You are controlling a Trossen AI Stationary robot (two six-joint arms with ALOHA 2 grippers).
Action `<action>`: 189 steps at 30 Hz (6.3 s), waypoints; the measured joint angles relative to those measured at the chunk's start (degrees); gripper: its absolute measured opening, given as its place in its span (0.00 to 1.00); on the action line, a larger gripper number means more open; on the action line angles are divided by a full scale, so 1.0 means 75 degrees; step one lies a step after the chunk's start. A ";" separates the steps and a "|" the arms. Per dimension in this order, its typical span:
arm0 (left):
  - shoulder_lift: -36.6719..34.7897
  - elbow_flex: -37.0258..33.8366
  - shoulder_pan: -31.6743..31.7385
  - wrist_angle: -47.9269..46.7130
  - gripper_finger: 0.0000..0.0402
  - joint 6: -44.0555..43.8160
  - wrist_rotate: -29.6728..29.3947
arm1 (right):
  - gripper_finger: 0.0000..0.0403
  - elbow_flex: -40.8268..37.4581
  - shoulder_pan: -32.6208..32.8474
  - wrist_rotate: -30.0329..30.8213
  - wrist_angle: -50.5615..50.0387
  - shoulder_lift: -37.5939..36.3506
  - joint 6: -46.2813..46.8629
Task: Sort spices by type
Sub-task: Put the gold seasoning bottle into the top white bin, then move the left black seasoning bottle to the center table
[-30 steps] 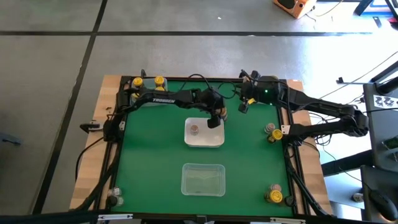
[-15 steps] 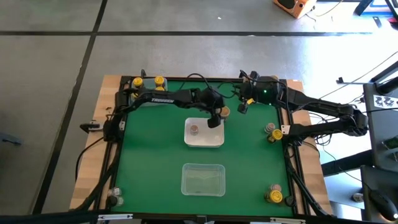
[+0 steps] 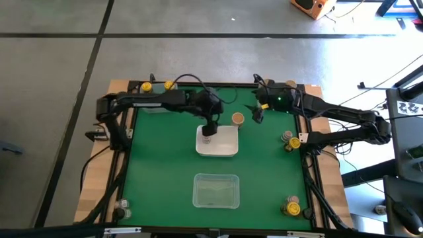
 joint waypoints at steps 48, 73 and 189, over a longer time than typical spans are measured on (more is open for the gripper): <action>-0.4465 -0.6410 -0.0034 0.3938 0.84 -0.1394 -0.0023 | 0.84 -0.0005 0.0294 -0.1048 0.0104 0.2479 0.0584; -0.4459 -0.6411 -0.0034 0.3936 0.84 -0.1417 -0.0023 | 0.69 0.0005 0.0300 -0.0968 0.0283 0.3094 0.0384; -0.4459 -0.6411 -0.0034 0.4942 0.84 -0.0801 -0.0025 | 0.83 -0.1588 0.0138 -0.1656 0.3326 0.0767 0.0159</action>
